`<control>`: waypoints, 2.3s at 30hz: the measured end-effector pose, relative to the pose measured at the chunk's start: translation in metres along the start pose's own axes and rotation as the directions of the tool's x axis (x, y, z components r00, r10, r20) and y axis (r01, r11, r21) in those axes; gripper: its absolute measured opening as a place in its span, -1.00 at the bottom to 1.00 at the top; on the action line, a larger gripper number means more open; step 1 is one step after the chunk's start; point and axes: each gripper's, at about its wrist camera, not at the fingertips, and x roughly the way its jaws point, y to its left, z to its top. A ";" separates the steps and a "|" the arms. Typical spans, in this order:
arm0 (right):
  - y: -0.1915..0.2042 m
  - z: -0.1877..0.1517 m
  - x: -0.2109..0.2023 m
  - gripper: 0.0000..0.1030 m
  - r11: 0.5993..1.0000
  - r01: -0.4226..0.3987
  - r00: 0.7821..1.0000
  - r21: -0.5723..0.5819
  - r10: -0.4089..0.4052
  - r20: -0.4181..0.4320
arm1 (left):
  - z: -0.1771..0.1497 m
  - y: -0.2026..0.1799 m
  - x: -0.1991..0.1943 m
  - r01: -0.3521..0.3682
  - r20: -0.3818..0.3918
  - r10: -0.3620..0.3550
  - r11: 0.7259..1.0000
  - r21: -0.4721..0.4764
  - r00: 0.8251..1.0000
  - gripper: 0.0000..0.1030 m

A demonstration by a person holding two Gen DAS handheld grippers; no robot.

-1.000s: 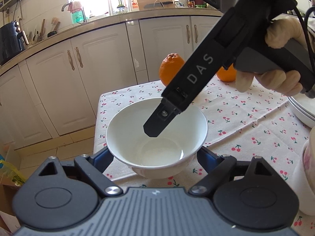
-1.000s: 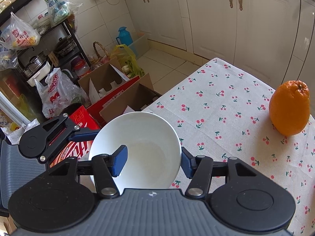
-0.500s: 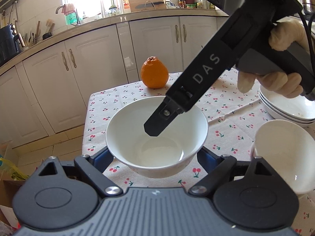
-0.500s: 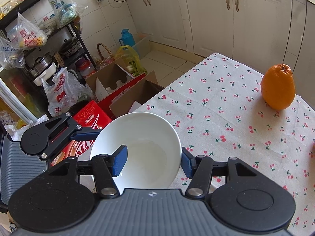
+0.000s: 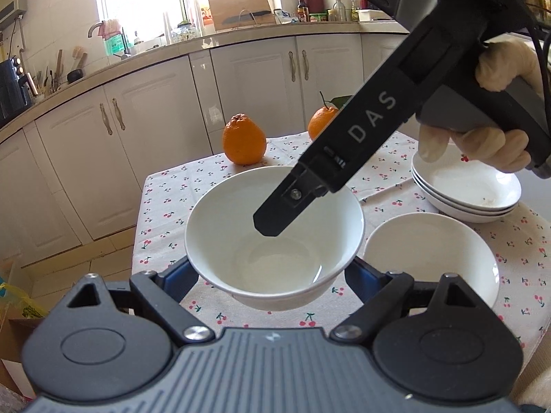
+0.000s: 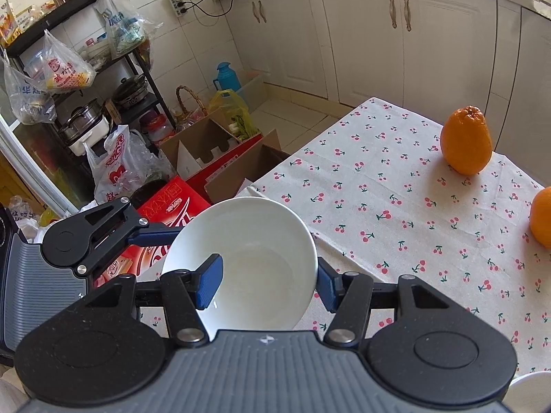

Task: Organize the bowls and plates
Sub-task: 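Lift the white bowl with the right tool and carry it over the nested bowls, then lower the bowl into the nested bowls and open the right tool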

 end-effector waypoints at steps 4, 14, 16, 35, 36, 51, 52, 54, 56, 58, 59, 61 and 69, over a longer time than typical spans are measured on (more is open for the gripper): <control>0.004 -0.008 -0.014 0.22 1.000 0.006 1.000 0.004 -0.006 0.016 | 0.003 -0.010 -0.007 0.004 0.012 -0.004 1.000 0.010 1.000 0.77; 0.011 -0.028 -0.044 0.22 1.000 0.025 0.998 0.000 -0.024 0.049 | 0.006 -0.030 -0.023 0.028 0.038 -0.029 0.999 0.020 0.999 0.77; 0.011 -0.033 -0.049 0.22 1.000 0.028 0.998 -0.003 -0.028 0.052 | 0.007 -0.034 -0.025 0.032 0.040 -0.033 0.999 0.022 0.999 0.77; 0.008 -0.072 -0.081 0.22 0.998 0.047 0.995 0.032 -0.050 0.089 | 0.004 -0.067 -0.033 0.071 0.038 -0.073 0.997 0.043 0.997 0.77; 0.008 -0.075 -0.082 0.22 0.998 0.048 0.995 0.037 -0.051 0.090 | 0.004 -0.069 -0.033 0.074 0.035 -0.076 0.996 0.044 0.996 0.77; -0.001 -0.096 -0.075 0.22 0.995 0.063 0.996 0.080 -0.068 0.063 | -0.004 -0.076 -0.021 0.138 -0.008 -0.138 0.990 0.020 0.990 0.77; -0.001 -0.096 -0.074 0.22 0.994 0.064 0.996 0.083 -0.069 0.063 | -0.004 -0.077 -0.020 0.140 -0.010 -0.139 0.990 0.018 0.990 0.77; -0.003 -0.098 -0.073 0.22 0.994 0.064 0.996 0.089 -0.070 0.060 | -0.005 -0.077 -0.019 0.142 -0.014 -0.142 0.990 0.016 0.990 0.77; -0.004 -0.099 -0.071 0.22 0.994 0.064 0.996 0.093 -0.070 0.057 | -0.006 -0.077 -0.018 0.144 -0.019 -0.144 0.989 0.013 0.989 0.77; -0.003 -0.100 -0.070 0.22 0.993 0.065 0.996 0.096 -0.071 0.055 | -0.006 -0.077 -0.018 0.147 -0.022 -0.146 0.989 0.011 0.989 0.77; -0.003 -0.100 -0.070 0.22 0.993 0.066 0.996 0.097 -0.071 0.054 | -0.007 -0.077 -0.017 0.148 -0.023 -0.148 0.989 0.009 0.989 0.77; -0.003 -0.101 -0.069 0.22 0.993 0.068 0.996 0.098 -0.074 0.053 | -0.007 -0.077 -0.017 0.151 -0.023 -0.151 0.988 0.008 0.988 0.77; -0.003 -0.102 -0.066 0.22 0.992 0.088 0.995 0.089 -0.092 0.043 | -0.008 -0.077 -0.014 0.162 -0.028 -0.162 0.987 -0.004 0.986 0.77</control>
